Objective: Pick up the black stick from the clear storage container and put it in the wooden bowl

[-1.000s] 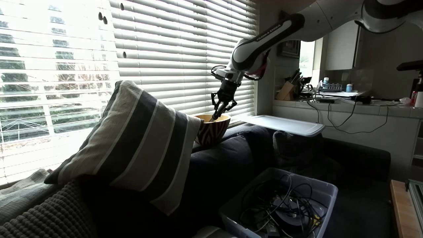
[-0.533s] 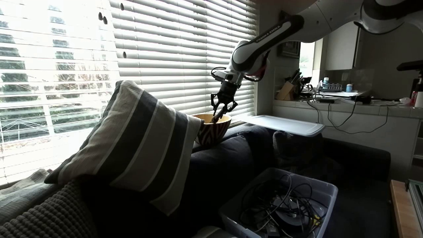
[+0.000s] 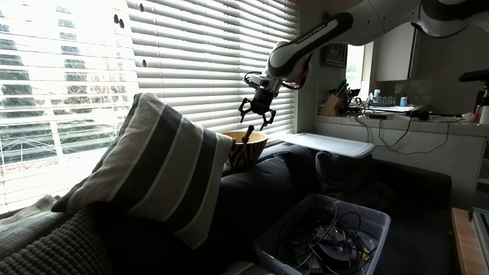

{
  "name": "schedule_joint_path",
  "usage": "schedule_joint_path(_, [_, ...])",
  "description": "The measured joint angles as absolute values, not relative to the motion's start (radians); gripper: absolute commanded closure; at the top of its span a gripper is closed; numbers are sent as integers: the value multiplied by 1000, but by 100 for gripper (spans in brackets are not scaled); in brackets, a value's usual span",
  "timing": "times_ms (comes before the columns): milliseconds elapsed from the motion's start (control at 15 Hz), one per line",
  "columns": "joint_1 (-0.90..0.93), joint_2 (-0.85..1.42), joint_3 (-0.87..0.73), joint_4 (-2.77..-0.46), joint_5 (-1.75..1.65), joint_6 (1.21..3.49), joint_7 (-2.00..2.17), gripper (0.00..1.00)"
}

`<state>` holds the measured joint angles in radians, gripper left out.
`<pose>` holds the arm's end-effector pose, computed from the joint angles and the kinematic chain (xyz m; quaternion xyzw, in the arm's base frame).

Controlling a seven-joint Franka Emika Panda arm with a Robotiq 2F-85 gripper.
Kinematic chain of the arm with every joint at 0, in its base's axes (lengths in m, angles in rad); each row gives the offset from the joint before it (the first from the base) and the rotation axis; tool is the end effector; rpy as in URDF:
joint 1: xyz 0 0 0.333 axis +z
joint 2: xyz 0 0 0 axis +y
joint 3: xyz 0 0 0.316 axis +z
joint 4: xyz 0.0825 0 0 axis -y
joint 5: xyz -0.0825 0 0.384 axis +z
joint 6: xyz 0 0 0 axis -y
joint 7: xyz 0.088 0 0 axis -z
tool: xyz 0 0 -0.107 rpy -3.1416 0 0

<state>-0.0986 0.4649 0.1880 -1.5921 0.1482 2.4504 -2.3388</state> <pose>0.7139 0.0434 0.4117 0.4002 0.8897 0.1722 0.1362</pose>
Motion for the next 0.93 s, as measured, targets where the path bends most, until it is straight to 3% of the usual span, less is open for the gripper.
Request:
schedule_joint_path(533, [-59,291,64,-1575,4,2349,-1910,0])
schedule_joint_path(933, [-67,63,-21,-1709,-92,2189,-1625,0])
